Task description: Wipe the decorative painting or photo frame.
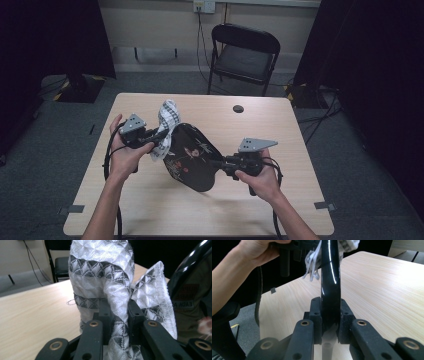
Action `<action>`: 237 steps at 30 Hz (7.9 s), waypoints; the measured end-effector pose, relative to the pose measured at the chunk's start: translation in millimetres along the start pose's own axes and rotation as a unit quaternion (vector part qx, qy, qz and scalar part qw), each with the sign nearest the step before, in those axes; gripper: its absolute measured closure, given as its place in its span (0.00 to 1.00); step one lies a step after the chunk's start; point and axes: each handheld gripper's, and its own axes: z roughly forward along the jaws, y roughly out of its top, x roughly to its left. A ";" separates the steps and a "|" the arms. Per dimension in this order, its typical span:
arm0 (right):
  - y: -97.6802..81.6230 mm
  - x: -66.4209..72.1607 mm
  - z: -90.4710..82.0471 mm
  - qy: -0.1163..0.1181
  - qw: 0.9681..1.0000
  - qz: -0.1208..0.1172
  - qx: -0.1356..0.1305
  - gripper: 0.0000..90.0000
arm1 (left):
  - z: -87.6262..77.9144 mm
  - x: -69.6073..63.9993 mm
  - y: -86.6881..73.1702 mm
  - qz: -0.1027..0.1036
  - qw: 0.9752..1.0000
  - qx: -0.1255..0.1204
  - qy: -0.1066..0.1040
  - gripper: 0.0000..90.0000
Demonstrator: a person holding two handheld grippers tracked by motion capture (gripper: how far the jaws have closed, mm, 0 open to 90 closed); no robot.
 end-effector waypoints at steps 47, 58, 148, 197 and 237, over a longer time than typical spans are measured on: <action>-0.5 0.5 0.7 -0.002 1.000 -0.001 -0.003 0.87 | -1.8 8.1 -2.6 -0.014 1.000 0.024 -0.006 0.87; -0.6 0.5 0.7 -0.002 1.000 -0.002 -0.003 0.87 | -3.9 -4.1 6.7 0.005 1.000 -0.001 -0.008 0.86; 0.0 0.0 3.7 0.000 1.000 -0.007 -0.003 0.88 | 1.4 33.8 -58.1 -0.045 0.994 0.100 0.015 0.87; -0.5 1.2 4.1 -0.002 1.000 -0.008 -0.004 0.88 | 24.3 21.4 -89.4 0.047 0.968 0.244 -0.015 0.86; -0.2 -1.3 3.6 0.002 1.000 -0.002 -0.002 0.87 | 17.3 24.7 -93.4 -0.016 0.971 0.238 -0.033 0.86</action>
